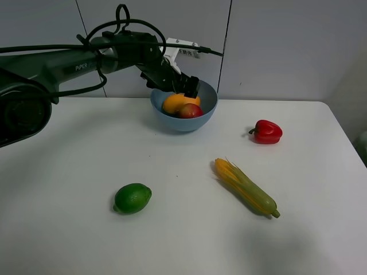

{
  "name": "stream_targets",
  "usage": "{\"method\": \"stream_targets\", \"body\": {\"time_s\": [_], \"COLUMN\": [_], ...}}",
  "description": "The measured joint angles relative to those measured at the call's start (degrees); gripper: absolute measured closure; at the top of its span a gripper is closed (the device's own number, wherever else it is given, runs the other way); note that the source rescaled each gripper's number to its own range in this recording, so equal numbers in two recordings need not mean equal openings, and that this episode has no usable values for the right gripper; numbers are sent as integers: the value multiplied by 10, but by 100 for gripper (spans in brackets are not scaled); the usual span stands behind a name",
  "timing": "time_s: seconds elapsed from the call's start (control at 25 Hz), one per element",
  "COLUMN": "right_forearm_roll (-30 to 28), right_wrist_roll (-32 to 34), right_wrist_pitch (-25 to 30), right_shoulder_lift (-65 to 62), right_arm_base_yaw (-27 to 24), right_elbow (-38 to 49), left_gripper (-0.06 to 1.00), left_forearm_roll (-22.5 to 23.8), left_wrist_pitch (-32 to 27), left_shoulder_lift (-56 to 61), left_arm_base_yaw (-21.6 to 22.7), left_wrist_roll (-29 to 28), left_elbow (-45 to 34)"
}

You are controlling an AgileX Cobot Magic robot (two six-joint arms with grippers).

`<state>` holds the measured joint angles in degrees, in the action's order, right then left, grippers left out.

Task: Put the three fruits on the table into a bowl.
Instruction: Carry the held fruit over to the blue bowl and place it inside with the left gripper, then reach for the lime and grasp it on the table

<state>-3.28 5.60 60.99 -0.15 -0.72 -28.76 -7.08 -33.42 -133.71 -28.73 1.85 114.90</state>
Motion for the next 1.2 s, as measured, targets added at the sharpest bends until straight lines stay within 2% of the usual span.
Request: {"method": "stream_targets", "body": {"time_s": [0.12, 0.2, 0.44, 0.56, 0.76, 1.2], "right_forearm_roll": [0, 0, 0, 0, 0, 0], "right_wrist_roll": [0, 0, 0, 0, 0, 0], "right_wrist_pitch": [0, 0, 0, 0, 0, 0], "right_shoulder_lift": [0, 0, 0, 0, 0, 0], "right_arm_base_yaw": [0, 0, 0, 0, 0, 0], "right_elbow": [0, 0, 0, 0, 0, 0], "left_gripper": [22, 22, 22, 22, 22, 23], "left_forearm_roll": [26, 38, 54, 71, 65, -25], "left_wrist_pitch": [-42, -90, -300, -349, -331, -131], "left_shoulder_lift": [39, 67, 121, 150, 225, 387], "left_arm_base_yaw": [0, 0, 0, 0, 0, 0], "left_wrist_roll": [6, 19, 38, 39, 37, 41], "left_elbow": [0, 0, -2, -36, -175, -557]}}
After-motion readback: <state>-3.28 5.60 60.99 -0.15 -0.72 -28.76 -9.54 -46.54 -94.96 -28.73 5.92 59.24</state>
